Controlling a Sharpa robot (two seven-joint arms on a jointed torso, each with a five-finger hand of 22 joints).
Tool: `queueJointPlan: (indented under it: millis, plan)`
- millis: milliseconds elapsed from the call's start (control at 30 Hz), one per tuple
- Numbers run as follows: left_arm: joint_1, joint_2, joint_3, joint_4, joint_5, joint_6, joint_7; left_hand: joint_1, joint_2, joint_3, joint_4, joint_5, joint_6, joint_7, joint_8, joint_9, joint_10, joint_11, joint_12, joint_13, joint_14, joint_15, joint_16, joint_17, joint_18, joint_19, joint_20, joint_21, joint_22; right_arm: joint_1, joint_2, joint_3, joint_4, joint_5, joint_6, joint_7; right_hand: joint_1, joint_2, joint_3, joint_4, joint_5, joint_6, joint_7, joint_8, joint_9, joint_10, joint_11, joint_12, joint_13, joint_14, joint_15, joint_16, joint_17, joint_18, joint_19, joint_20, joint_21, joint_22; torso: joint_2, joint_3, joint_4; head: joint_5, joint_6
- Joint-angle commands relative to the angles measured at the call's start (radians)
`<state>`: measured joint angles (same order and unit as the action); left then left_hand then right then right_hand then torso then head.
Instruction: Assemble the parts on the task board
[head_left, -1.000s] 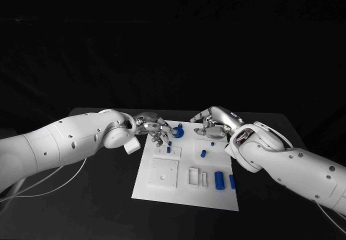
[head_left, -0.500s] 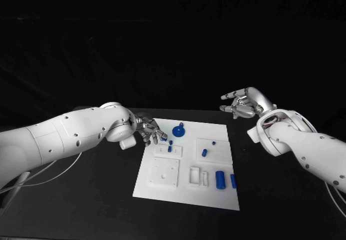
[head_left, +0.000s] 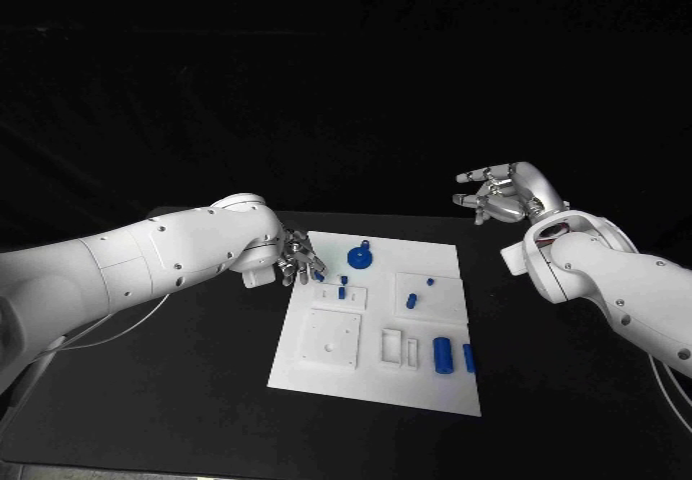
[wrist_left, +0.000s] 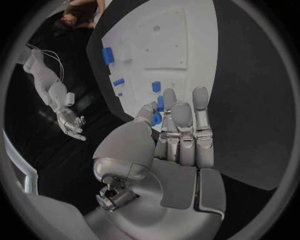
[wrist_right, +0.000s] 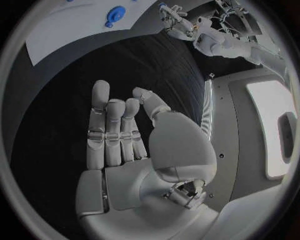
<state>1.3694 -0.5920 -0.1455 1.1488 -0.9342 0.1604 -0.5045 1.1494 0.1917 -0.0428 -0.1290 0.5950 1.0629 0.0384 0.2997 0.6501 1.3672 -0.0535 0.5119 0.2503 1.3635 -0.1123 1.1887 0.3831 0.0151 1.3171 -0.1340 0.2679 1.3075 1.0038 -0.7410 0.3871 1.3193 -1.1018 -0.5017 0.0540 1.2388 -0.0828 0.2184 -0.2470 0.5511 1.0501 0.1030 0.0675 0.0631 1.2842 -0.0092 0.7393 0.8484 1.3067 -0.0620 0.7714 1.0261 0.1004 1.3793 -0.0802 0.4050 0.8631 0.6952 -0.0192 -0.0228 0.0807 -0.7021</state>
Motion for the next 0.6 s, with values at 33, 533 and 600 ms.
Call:
queueJointPlan:
  millis: [33, 533, 600]
  plan:
    - [0.002, 0.015, -0.007, -0.002, -0.102, -0.013, -0.061, -0.013, -0.003, 0.159, -0.151, 0.025, 0.016, -0.02, 0.009, 0.002, 0.008, -0.001, 0.004, 0.001, 0.006, -0.003, 0.001, 0.002, 0.006, -0.003, -0.001, 0.004, 0.019, 0.0, 0.002, 0.001, 0.006, 0.026, -0.014, 0.025, -0.002, 0.003, 0.008, -0.004, -0.002, 0.003, 0.007, -0.006, -0.001, -0.013, -0.002, 0.002, -0.002, -0.01, 0.0, 0.005, -0.002, 0.011, -0.004, 0.0, -0.007, 0.002, 0.0, -0.0016, 0.0006, -0.001, -0.003]
    - [-0.006, 0.021, -0.073, 0.044, -0.14, -0.236, -0.016, -0.044, -0.032, 0.192, -0.151, 0.076, 0.025, -0.029, 0.046, -0.027, 0.037, -0.009, -0.001, -0.001, 0.03, -0.011, -0.011, 0.021, 0.005, 0.01, -0.009, 0.019, 0.016, 0.0, 0.008, 0.003, 0.025, 0.032, -0.036, 0.037, 0.013, 0.005, 0.054, -0.032, -0.029, 0.008, 0.01, -0.006, -0.001, -0.024, 0.001, -0.05, -0.079, -0.032, 0.003, -0.04, -0.07, 0.007, -0.032, 0.002, -0.045, 0.009, 0.0, -0.0017, 0.0003, -0.001, -0.01]
    - [-0.009, 0.019, -0.078, 0.054, -0.143, -0.266, -0.008, -0.045, -0.032, 0.191, -0.151, 0.078, 0.026, -0.029, 0.047, -0.029, 0.039, -0.01, -0.001, -0.001, 0.032, -0.012, -0.011, 0.022, 0.005, 0.012, -0.01, 0.019, 0.016, 0.0, 0.008, 0.003, 0.027, 0.038, -0.044, 0.043, 0.012, -0.002, 0.076, -0.032, -0.033, 0.01, 0.011, -0.006, -0.001, -0.023, 0.001, -0.057, -0.097, -0.034, 0.003, -0.043, -0.082, 0.007, -0.035, 0.002, -0.047, 0.014, 0.0, -0.0028, 0.0003, -0.003, -0.011]
